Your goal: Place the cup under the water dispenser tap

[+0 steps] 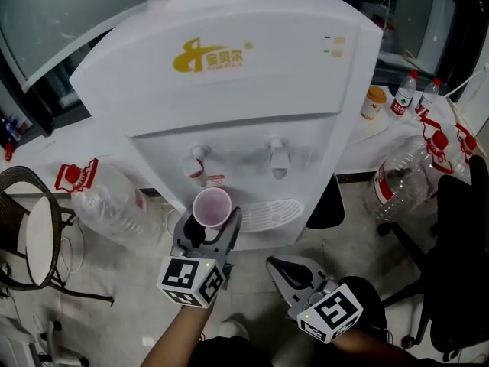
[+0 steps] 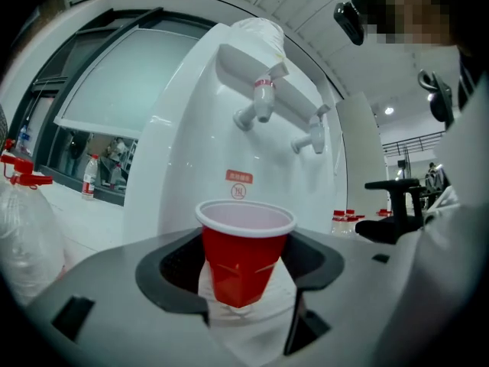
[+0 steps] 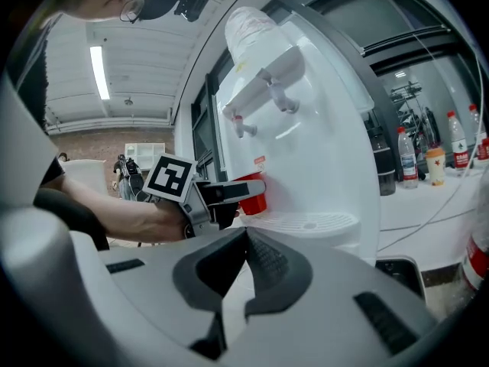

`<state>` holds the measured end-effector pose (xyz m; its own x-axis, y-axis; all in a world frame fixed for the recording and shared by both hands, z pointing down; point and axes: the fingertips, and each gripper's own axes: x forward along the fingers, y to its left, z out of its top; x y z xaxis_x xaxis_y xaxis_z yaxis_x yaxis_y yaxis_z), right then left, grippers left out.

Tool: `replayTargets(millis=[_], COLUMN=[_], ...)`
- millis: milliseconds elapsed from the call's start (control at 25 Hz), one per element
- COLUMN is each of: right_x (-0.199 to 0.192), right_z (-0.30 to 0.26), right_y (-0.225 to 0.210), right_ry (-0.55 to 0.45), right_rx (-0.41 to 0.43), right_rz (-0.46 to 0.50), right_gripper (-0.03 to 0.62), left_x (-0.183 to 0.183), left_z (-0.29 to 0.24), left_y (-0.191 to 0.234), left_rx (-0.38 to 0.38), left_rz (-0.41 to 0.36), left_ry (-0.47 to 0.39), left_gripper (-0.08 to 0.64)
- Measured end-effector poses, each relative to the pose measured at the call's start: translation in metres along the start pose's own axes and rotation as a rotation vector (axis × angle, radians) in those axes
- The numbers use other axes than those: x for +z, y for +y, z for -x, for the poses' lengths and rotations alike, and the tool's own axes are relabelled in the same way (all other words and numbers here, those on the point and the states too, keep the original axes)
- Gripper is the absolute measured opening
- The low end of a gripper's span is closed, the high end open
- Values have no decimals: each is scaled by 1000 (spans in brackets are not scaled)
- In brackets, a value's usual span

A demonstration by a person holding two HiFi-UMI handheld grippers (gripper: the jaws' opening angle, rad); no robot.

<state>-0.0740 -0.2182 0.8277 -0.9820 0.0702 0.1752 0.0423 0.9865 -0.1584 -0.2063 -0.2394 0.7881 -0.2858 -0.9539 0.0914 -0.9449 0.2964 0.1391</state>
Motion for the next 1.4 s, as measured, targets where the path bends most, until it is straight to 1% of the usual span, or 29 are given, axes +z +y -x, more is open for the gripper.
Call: replayTargets(millis=[120,240,360,560,800,960,1240,1400], right_x=[-2,-1,-1,-4,-9,-11,-14,-16], right_z=[1,3,4,7,8,10,13,16], right_y=[-2,-5,-9,-14,-13,-12,-14,-14], right_ry=[2,1,-2,-3,3,10,17,18], right_rx=[0,-2,-6,-16,-20,-24,-33,-31], right_rz=[-3,-5,-1,-14,-21,-15,-16,-12], right_gripper=[-2,-3,-2,-2,-2,-2,-2,-2], left_x=[-5,-11,-13,-14,-23,-27,-28,-27], left_z=[-2,-6,-8,-2,-8,-8,-6,-2], left_y=[4,2,1,4,2,4,0,0], left_rx=[17,12,17,38,19,16,6,9], left_rz=[-11,-12,-24,-22,-40,-32,-31,-33], left_ry=[42,80,87,105,139,140,134,132], left_gripper=[298,298,298,298,298,299,330,331])
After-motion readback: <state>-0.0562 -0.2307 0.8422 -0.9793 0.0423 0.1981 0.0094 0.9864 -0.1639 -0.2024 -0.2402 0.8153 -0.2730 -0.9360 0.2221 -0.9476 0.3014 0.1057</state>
